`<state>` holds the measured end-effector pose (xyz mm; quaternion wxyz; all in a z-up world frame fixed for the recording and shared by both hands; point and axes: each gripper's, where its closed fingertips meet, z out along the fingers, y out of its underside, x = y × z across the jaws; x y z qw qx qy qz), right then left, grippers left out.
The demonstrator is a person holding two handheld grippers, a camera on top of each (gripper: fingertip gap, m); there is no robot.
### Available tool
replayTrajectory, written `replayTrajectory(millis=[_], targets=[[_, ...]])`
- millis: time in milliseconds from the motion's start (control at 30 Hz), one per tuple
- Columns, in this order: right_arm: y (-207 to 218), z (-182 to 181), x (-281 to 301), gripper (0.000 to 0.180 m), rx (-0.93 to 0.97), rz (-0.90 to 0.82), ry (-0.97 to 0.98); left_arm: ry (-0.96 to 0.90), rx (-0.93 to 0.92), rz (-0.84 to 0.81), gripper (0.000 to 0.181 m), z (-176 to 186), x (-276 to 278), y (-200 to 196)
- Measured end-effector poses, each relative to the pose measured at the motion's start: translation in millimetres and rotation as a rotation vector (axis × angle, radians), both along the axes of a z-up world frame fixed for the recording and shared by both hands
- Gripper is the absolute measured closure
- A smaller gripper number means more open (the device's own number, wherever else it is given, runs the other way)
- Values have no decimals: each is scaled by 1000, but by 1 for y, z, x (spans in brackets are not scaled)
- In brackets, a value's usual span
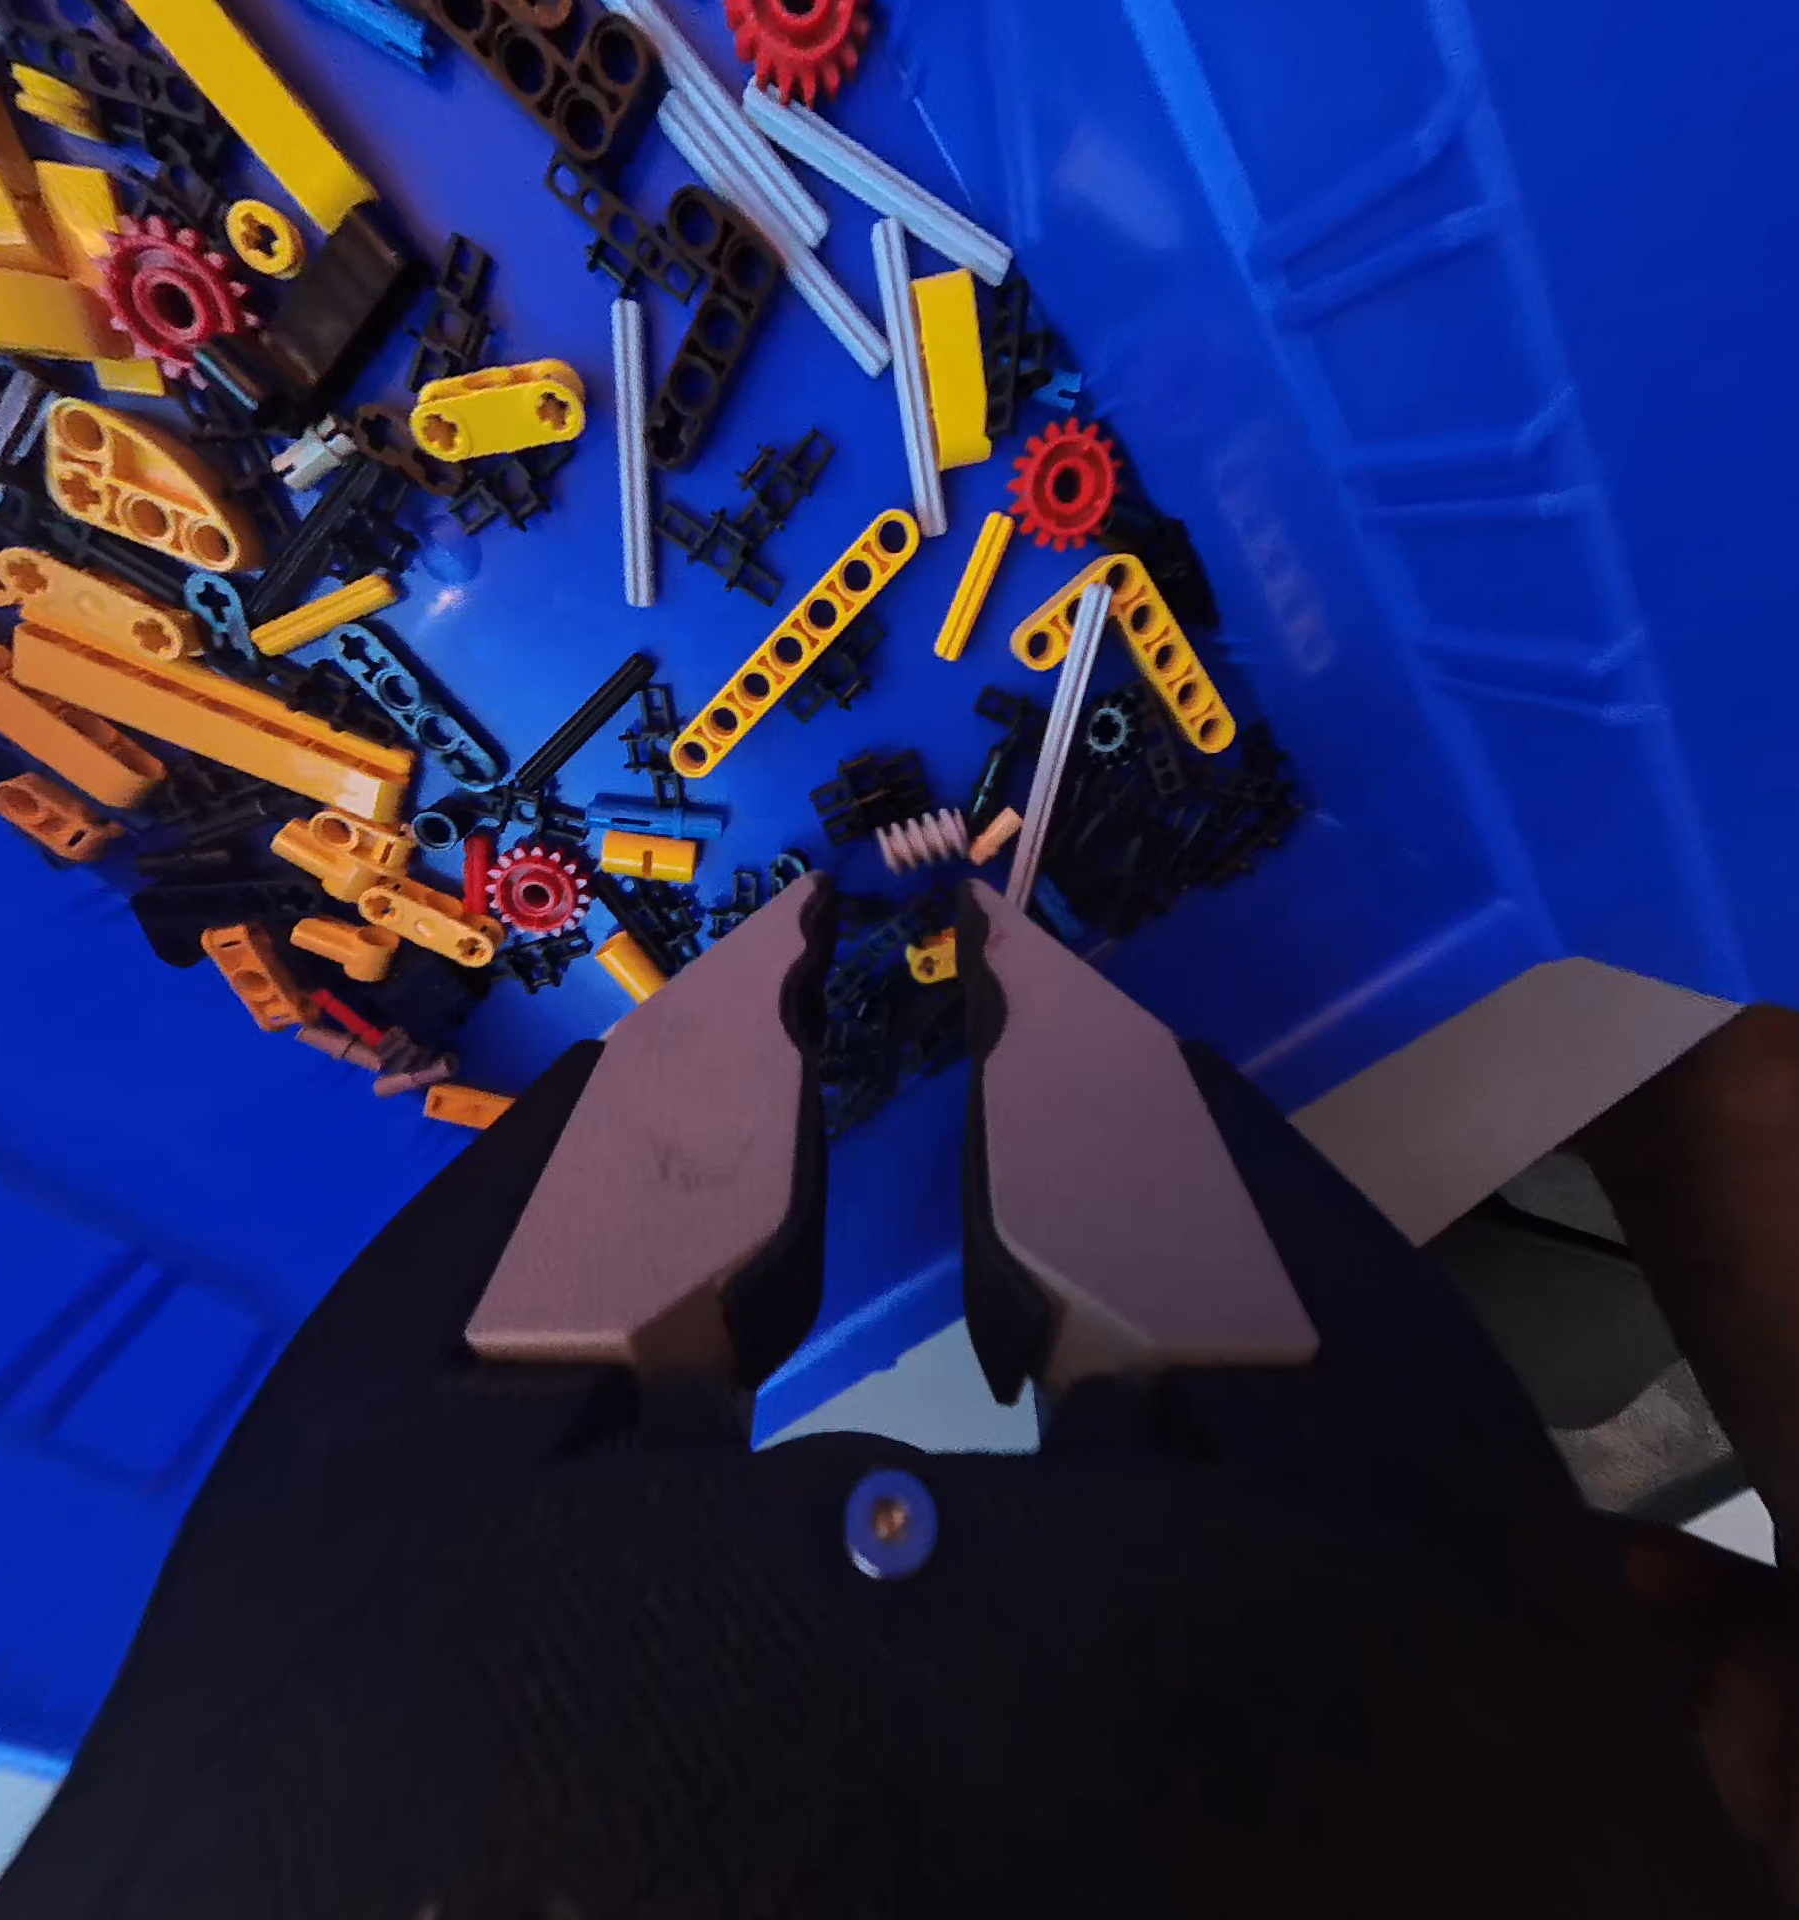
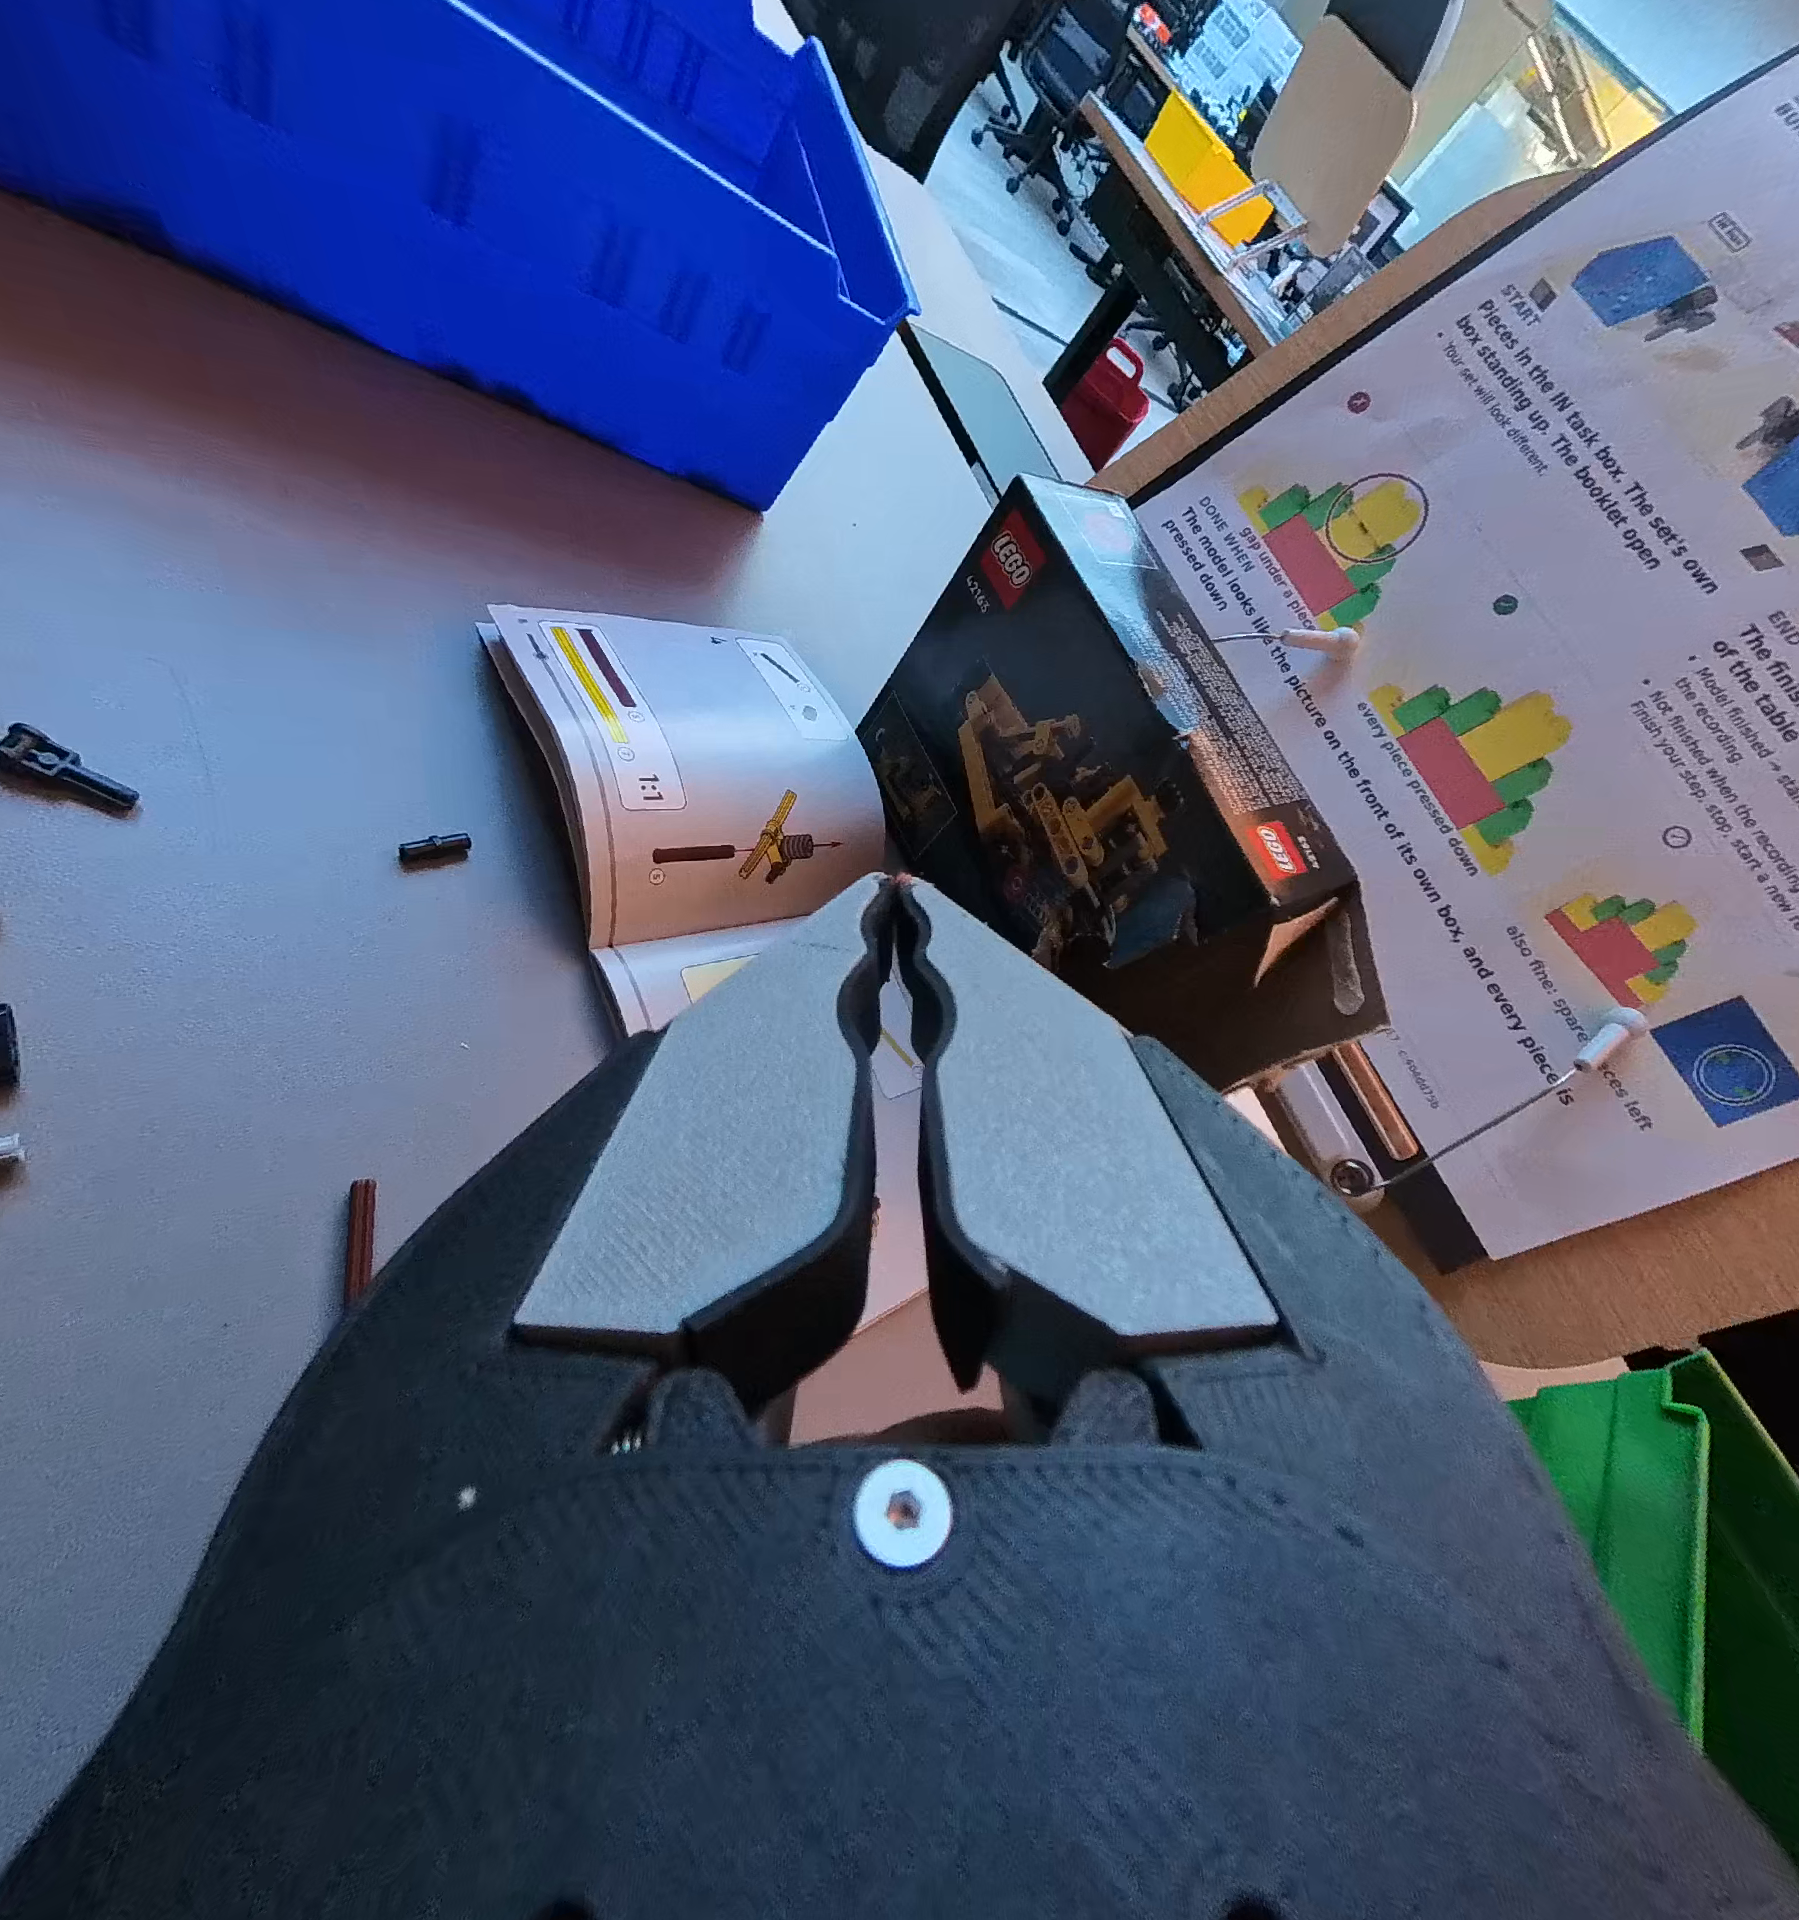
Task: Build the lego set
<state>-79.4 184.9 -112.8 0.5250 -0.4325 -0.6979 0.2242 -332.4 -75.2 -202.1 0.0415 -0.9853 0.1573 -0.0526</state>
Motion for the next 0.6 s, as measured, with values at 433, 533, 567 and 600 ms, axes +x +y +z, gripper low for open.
replayTrajectory(millis=[433,533,567,600], targets=[[-1,1,0,180,-1,0,3,-32,-5,15,161,-4,4,7],[-1,0,0,180,-7,3,-5,-41,-2,13,162,-4,4,8],[-2,-2,-1,180,-10,3,-10,-31,1,15,167,-5,2,8],[-1,-4,-2,180,-13,-1,-17,-23,2,16,172,-5,0,8]])
